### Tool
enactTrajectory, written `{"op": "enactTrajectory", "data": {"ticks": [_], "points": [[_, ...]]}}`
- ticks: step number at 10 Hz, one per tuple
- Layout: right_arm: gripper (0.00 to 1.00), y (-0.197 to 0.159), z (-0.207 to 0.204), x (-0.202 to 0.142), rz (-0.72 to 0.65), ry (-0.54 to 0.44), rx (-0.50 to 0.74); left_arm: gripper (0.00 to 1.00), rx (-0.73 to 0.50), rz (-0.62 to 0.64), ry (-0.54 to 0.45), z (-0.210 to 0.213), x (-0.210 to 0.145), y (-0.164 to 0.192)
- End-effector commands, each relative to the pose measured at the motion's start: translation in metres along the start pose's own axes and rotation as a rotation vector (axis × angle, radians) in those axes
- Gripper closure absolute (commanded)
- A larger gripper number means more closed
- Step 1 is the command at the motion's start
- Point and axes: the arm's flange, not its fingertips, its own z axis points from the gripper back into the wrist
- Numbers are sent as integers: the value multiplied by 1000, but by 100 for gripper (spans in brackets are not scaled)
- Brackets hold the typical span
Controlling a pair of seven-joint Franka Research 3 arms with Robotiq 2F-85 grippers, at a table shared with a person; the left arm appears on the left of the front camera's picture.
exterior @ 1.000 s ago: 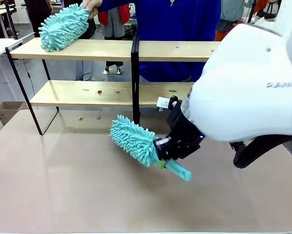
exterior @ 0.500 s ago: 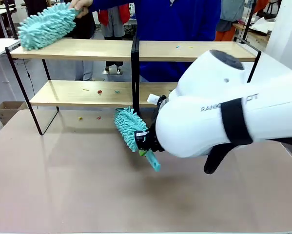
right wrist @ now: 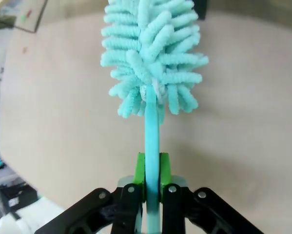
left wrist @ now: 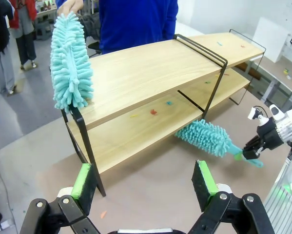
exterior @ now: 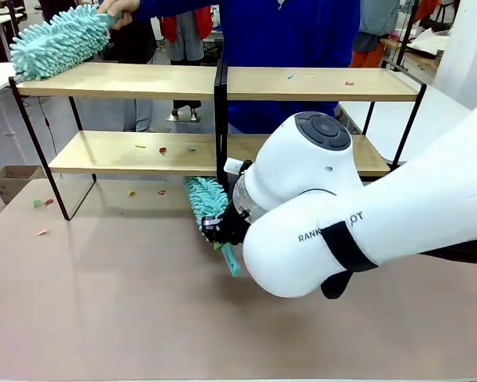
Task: Clean the shelves.
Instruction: Clean a randomly selected level of the Shelf with the Duster.
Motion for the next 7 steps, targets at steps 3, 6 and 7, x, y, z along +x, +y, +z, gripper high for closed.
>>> {"op": "enactTrajectory", "data": {"ticks": [3,6,7], "points": [[100,51,-46,12,-9,-109,-123,0,10,10,14,1,0,-1],[100,62,-70,23,-40,-17,-161,0,10,10,14,1,0,-1],[100,28,-6,8,22,-67,-119,0,10,10,14,1,0,-1]]}}
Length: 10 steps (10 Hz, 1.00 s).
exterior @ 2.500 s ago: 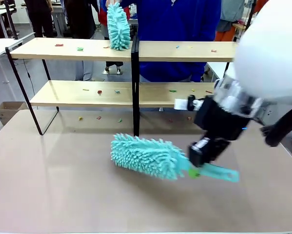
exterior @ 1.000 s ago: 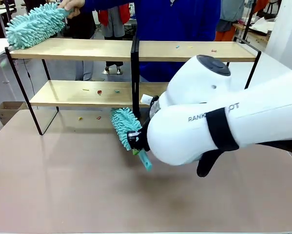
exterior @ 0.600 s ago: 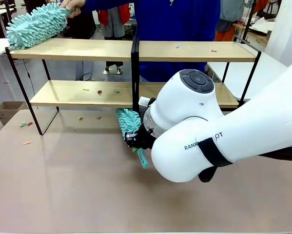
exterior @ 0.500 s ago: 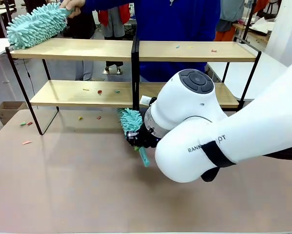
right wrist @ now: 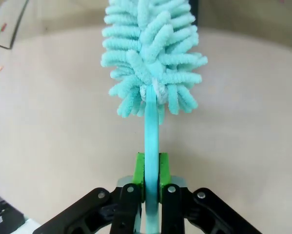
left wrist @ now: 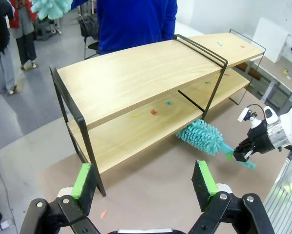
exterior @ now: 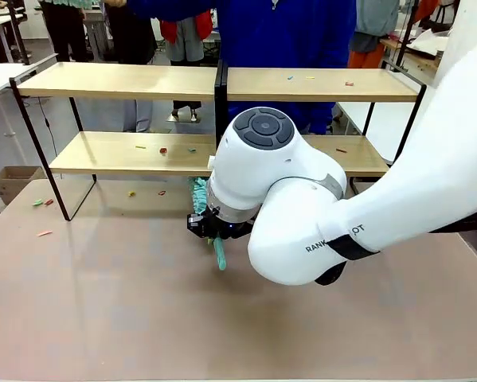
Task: Clean the shelves.
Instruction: Clean a randomly selected level of the Shelf with the Duster.
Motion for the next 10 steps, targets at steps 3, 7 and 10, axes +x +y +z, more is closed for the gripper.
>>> {"op": "enactTrajectory", "data": {"ticks": [3,7,10], "points": [[100,-9,13,-4,15,-38,20,0,10,9,14,1,0,-1],[88,10,-30,19,-4,-21,18,0,10,9,14,1,0,-1],[88,24,-46,28,-17,-19,1,0,10,9,14,1,0,-1]]}}
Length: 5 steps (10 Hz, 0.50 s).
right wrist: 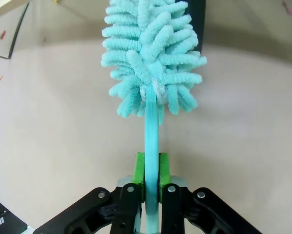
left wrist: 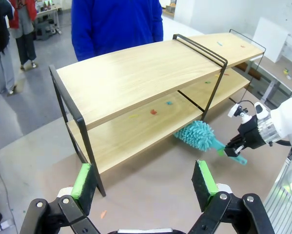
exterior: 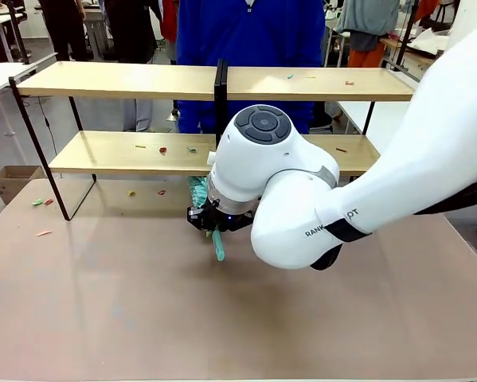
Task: Clean the shelves.
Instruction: Clean a randomly selected level of the Shelf with the Duster.
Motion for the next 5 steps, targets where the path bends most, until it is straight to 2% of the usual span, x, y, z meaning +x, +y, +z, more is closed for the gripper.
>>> {"op": "enactTrajectory", "data": {"ticks": [1,3,5], "points": [[88,30,-33,4,-12,19,-24,0,10,10,15,1,0,-1],[88,36,-49,9,-13,53,-28,0,10,10,15,1,0,-1],[88,42,-56,16,-7,22,20,0,10,10,15,1,0,-1]]}}
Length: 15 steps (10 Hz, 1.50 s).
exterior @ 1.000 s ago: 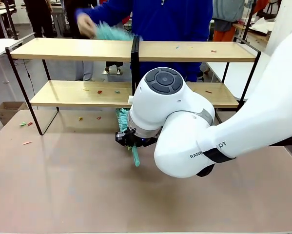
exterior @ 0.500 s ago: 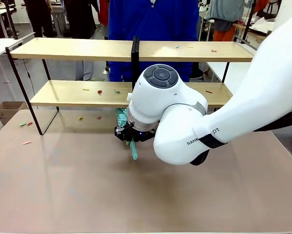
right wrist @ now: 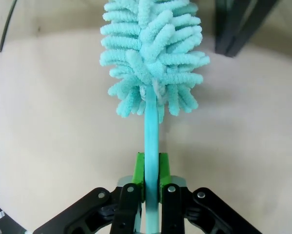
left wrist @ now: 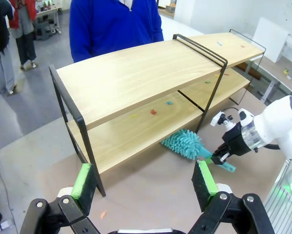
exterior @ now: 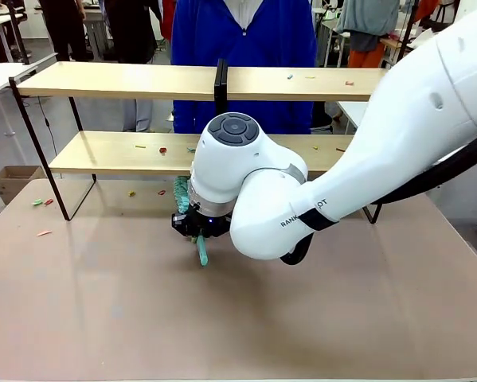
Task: Clean the shelves.
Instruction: Clean a randomly selected level of the Shelf with the Duster.
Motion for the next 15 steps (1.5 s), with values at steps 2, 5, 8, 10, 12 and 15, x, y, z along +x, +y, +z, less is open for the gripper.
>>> {"op": "enactTrajectory", "data": {"ticks": [2,5,8,10,12,15], "points": [[88,25,-22,14,23,-35,34,0,10,10,14,1,0,-1],[88,37,-32,24,112,-1,81,0,10,10,14,1,0,-1],[88,45,-34,36,230,28,150,0,10,10,14,1,0,-1],[88,46,-32,39,381,108,164,0,10,10,14,1,0,-1],[88,41,-24,39,586,202,241,0,10,10,14,1,0,-1],[88,7,7,34,946,403,379,0,10,10,14,1,0,-1]]}}
